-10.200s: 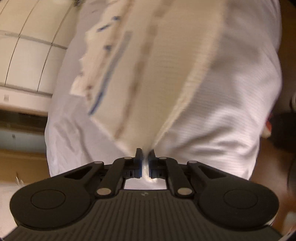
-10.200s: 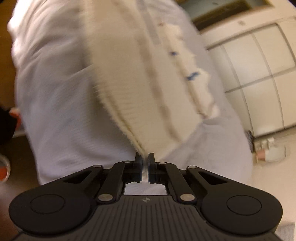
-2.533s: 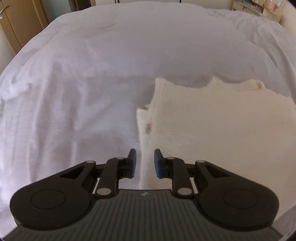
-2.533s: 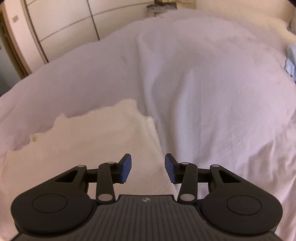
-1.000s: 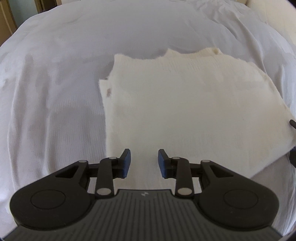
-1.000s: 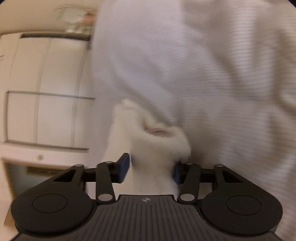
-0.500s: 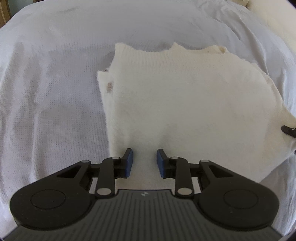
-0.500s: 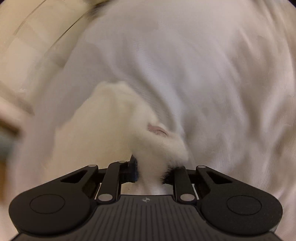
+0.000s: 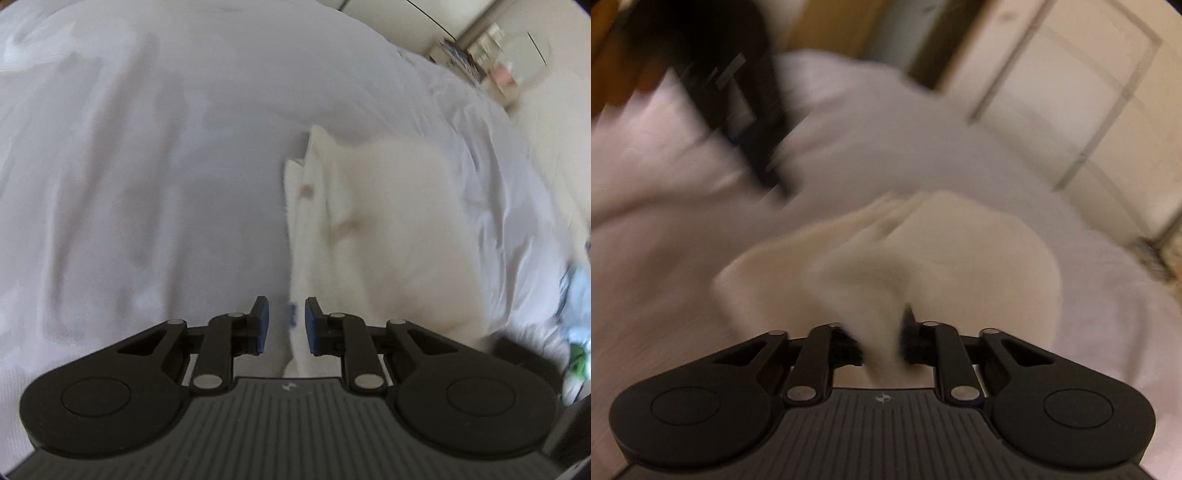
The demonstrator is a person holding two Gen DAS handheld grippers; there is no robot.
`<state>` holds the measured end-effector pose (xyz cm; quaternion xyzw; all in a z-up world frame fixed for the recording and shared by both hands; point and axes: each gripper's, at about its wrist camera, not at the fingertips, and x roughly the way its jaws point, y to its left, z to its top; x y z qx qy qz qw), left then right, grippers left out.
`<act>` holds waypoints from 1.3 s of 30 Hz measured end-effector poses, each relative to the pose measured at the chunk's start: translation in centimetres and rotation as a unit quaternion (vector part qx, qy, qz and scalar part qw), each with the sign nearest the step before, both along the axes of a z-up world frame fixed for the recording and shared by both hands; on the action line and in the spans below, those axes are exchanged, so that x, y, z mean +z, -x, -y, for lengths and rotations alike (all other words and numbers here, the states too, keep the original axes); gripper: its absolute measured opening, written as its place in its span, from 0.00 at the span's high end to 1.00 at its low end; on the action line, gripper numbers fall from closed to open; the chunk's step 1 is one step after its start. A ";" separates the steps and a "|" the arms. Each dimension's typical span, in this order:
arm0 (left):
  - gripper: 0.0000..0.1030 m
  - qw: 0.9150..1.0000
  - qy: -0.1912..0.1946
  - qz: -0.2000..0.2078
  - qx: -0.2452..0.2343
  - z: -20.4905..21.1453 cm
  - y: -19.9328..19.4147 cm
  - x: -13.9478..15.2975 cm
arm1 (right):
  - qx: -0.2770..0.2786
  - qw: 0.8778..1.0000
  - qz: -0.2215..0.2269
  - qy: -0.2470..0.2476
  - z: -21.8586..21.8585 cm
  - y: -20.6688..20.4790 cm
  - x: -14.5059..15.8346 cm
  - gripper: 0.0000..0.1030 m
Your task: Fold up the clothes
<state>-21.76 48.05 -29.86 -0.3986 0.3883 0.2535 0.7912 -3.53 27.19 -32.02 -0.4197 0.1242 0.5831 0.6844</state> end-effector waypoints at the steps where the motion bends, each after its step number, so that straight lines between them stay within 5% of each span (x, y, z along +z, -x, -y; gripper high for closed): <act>1: 0.84 1.000 0.009 0.003 0.006 -0.1 0.4 -0.2 | 0.017 1.000 0.010 0.019 -0.2 1.1 -1.3 0.45; 3: 0.84 0.999 0.028 0.012 0.015 -0.3 1.0 -0.5 | 0.036 0.997 0.062 0.020 0.2 2.3 -1.9 0.44; 8: 0.78 0.995 0.084 0.057 0.018 -0.2 0.6 -1.1 | 0.030 0.999 -0.008 0.017 3.9 2.6 1.4 0.22; 11: 0.68 0.990 0.114 0.084 0.016 -0.2 -0.6 -1.7 | -0.015 0.997 -0.075 -0.005 6.2 2.9 4.3 0.28; 13: 0.63 0.988 0.125 0.093 0.014 -0.7 -1.6 -2.2 | -0.082 0.979 -0.181 -0.032 7.8 -1.2 5.7 0.29; 15: 0.62 0.988 0.128 0.089 0.016 -1.1 -2.6 -3.0 | -0.161 0.944 -0.284 -0.055 9.1 -5.4 6.1 0.29; 17: 0.62 0.988 0.130 0.083 0.021 -1.5 -3.3 -3.8 | -0.248 0.888 -0.379 -0.075 10.2 -9.8 5.7 0.29; 23: 0.56 0.976 0.171 0.126 0.042 -2.5 -4.6 -5.6 | -0.383 0.724 -0.560 -0.125 12.6 -16.7 1.3 0.30; 25: 0.54 0.974 0.177 0.133 0.047 -2.9 -5.4 -6.1 | -0.401 0.679 -0.599 -0.137 12.7 -17.2 -0.3 0.31; 29: 0.53 0.974 0.180 0.133 0.042 -3.5 -7.1 -6.8 | -0.410 0.628 -0.645 -0.146 12.7 -16.8 -1.7 0.32; 32: 0.68 0.978 0.167 0.123 0.017 -3.8 -9.0 -6.5 | -0.416 0.633 -0.635 -0.149 12.8 -16.3 -1.2 0.32; 34: 0.84 0.987 0.118 0.105 -0.015 -3.5 -10.4 -4.9 | -0.417 0.643 -0.625 -0.146 12.8 -16.0 -0.5 0.34; 39: 0.88 0.990 -0.002 0.138 -0.040 -3.4 -8.4 1.2 | -0.360 0.782 -0.495 -0.116 9.7 -12.1 3.6 0.48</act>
